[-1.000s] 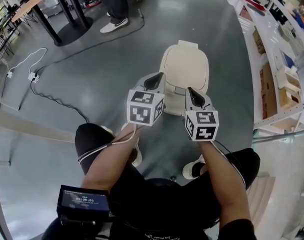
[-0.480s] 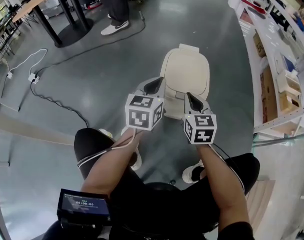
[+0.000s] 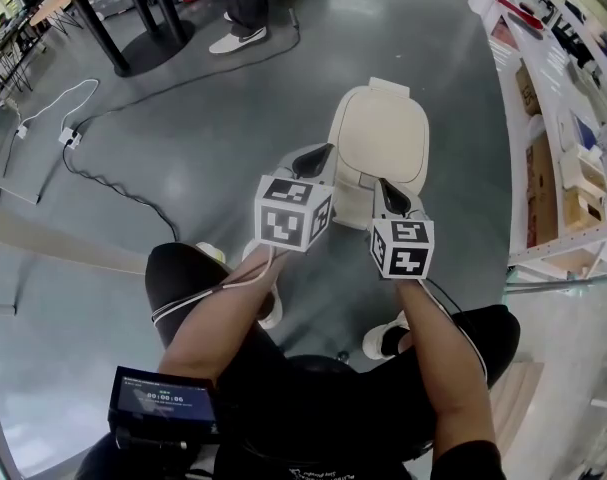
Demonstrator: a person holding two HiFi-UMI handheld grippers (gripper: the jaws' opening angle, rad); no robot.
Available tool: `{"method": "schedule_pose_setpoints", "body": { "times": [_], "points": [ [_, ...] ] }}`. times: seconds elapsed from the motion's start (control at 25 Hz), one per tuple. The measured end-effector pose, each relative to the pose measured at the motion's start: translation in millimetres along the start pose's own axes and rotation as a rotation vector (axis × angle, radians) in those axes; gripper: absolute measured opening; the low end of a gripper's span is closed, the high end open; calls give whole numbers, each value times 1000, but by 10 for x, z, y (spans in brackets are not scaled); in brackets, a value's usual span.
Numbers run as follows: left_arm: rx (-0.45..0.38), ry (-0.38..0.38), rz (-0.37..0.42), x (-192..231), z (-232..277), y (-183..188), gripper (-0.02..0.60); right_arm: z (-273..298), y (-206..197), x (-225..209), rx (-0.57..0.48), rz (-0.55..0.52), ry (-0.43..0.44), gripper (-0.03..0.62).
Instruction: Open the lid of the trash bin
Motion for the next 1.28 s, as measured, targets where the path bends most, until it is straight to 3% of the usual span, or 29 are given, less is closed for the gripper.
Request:
{"method": "schedule_pose_setpoints", "body": {
  "times": [1.28],
  "points": [
    [-14, 14, 16, -51, 11, 16, -3, 4, -61, 82, -1, -16, 11, 5]
  ]
}}
Point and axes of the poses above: the fingertips, and each gripper's own axes: z forward along the fingers, x to its left, y out of its top, the point moved 2 cm from there along -z, backward along the fingers, and after that the axes turned 7 degrees about z, right-handed, at the moved point
